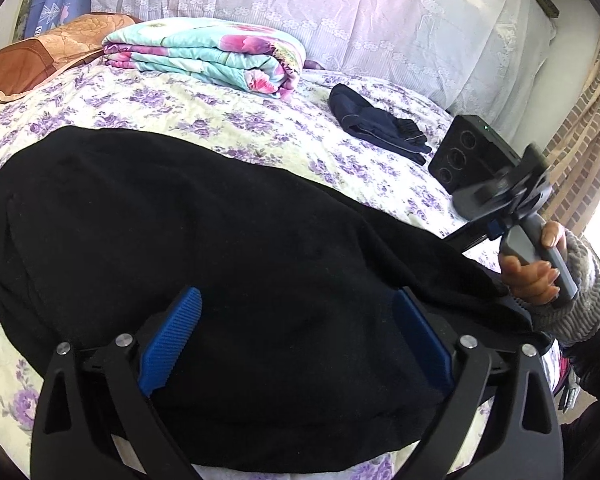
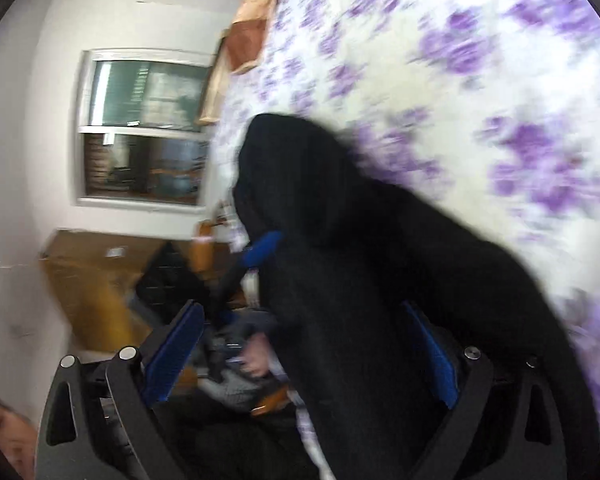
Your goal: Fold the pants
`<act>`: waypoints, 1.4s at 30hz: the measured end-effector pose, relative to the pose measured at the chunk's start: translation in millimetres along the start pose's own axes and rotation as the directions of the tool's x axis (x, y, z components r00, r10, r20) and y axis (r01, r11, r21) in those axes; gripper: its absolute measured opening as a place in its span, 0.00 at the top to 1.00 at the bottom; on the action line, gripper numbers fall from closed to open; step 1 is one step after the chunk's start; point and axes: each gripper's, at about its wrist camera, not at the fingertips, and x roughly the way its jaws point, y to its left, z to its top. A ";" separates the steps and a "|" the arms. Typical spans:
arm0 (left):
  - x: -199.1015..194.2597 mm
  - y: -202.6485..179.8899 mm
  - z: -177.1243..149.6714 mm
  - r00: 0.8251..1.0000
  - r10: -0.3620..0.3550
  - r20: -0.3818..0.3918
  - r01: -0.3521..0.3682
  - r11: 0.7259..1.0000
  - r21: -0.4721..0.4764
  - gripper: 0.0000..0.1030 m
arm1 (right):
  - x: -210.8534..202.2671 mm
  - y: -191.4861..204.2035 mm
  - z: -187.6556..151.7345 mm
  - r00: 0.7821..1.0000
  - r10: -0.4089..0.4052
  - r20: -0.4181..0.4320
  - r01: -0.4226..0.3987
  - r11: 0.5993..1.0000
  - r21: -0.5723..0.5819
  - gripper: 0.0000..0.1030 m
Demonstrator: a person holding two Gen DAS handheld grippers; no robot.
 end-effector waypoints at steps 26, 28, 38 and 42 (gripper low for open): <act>-12.1 10.2 0.6 1.000 -0.021 0.016 0.022 0.999 -0.035 0.08 | -67.9 -54.3 27.6 0.956 0.021 0.293 -0.077 0.981 0.180 0.09; -18.9 15.4 3.1 0.999 0.046 0.012 -0.046 0.998 -0.033 0.08 | -80.1 -39.2 5.1 0.935 0.012 0.353 -0.061 0.990 0.130 0.08; -50.4 51.9 4.4 0.994 0.109 -0.017 -0.111 0.983 -0.145 0.30 | -38.7 -36.0 -52.0 0.907 -0.121 0.404 0.081 0.990 0.115 0.28; -69.7 23.3 4.7 0.993 0.112 0.046 -0.107 0.988 -0.108 0.19 | -68.9 -24.1 -80.8 0.849 -0.055 0.525 -0.014 0.992 0.127 0.09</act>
